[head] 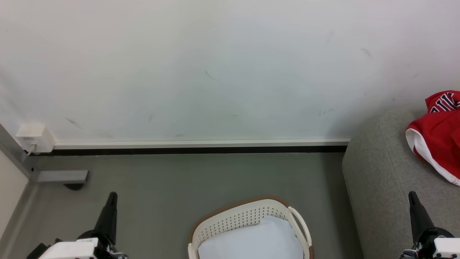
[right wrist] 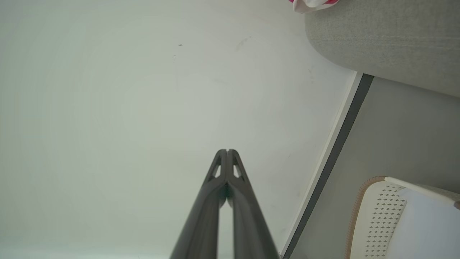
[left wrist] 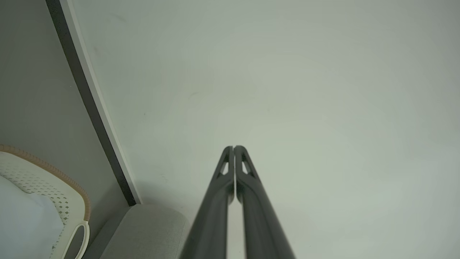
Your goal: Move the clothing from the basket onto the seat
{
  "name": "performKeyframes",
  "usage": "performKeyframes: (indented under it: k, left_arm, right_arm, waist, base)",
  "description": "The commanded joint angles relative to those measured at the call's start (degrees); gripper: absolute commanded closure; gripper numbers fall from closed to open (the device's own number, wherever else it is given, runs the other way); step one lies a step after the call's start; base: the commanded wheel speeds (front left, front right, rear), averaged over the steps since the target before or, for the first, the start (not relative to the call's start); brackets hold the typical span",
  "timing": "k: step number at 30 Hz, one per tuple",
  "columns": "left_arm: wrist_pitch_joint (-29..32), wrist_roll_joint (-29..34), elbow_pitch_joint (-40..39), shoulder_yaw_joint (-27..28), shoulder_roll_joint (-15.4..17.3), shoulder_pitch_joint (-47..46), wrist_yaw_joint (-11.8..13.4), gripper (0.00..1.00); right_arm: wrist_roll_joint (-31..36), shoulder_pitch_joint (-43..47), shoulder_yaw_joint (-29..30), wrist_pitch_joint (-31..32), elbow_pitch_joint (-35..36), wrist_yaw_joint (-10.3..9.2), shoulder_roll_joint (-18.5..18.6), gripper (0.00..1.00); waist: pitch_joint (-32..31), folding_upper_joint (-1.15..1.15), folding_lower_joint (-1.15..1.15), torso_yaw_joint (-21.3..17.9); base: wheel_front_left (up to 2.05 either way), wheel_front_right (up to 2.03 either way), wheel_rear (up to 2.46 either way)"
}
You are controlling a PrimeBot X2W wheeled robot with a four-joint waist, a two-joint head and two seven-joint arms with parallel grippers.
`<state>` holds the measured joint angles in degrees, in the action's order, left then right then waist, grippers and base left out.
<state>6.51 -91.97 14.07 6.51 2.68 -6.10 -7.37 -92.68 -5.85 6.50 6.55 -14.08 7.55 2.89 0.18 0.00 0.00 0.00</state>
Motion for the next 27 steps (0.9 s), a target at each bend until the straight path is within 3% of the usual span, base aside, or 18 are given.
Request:
performKeyframes:
  k: [1,27]
  left_arm:
    - [0.23,-0.83,0.0,0.1,0.39,-0.42,-0.28,1.0]
    - [0.23,-0.83,0.0,0.09,0.39,-0.42,-0.28,1.0]
  right_arm:
    - [0.55,-0.75,0.23,0.19,0.19,-0.12,0.03,1.0]
    - [0.57,-0.75,0.25,0.2,0.18,-0.12,0.02,1.0]
  waist:
    - [0.0,0.0,0.0,0.0]
    - [0.0,0.0,0.0,0.0]
  base:
    - [0.0,0.0,0.0]
    - [0.0,0.0,0.0]
